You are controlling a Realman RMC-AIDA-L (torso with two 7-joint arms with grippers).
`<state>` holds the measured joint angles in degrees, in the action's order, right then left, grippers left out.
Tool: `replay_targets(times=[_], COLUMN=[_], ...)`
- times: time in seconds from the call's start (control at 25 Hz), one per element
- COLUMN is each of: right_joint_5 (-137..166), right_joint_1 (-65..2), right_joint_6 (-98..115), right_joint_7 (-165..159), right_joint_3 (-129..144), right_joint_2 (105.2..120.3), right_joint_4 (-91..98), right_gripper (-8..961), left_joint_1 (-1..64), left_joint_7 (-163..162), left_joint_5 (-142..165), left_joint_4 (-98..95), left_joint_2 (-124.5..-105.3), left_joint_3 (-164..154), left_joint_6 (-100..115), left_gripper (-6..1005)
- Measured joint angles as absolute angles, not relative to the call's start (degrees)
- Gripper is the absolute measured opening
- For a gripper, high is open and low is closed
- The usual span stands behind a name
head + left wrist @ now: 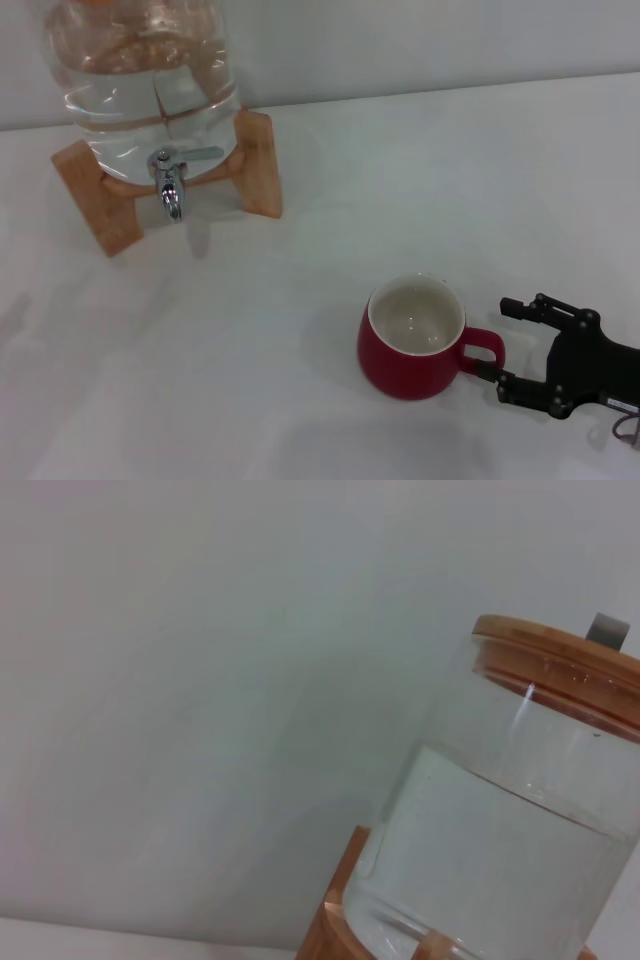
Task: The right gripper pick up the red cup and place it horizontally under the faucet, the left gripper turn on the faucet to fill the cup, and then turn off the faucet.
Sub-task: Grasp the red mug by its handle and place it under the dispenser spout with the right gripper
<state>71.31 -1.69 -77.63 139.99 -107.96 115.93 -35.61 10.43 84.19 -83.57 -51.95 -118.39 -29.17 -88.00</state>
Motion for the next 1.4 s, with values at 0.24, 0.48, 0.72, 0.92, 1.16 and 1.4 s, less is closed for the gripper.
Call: replay_targets(times=[0.24,0.48,0.72,0.92,1.16,1.4], right_joint_5=[68.75,67.74,67.29,67.23,67.23,67.23], right_joint_1=[-1.76,-2.09,-2.28,-2.99,-3.83,-3.93], right_joint_6=[-76.06,-74.82,-74.04,-73.07,-71.3,-70.92], right_joint_7=[141.03,141.08,141.08,141.01,140.58,140.49], right_joint_3=[-105.84,-105.37,-105.37,-105.35,-104.73,-104.72], right_joint_2=[115.86,115.84,115.75,115.75,115.74,115.54], right_joint_4=[-35.76,-36.1,-36.34,-36.38,-36.39,-36.39], right_gripper=[778,777,778,778,777,778], left_joint_1=[10.29,10.42,10.45,10.46,10.38,10.03], left_joint_7=[84.19,84.2,84.26,84.28,84.37,84.37], left_joint_5=[-83.65,-83.68,-83.68,-83.68,-83.74,-83.91], left_joint_4=[-52.03,-52.03,-51.86,-51.75,-51.69,-51.67], left_joint_2=[-118.39,-118.39,-118.39,-118.39,-118.39,-118.39], left_joint_3=[-29.18,-29.11,-29.09,-29.08,-29.09,-29.09], left_joint_6=[-88.0,-87.99,-87.94,-87.9,-87.88,-87.92], left_gripper=[883,883,883,883,883,883])
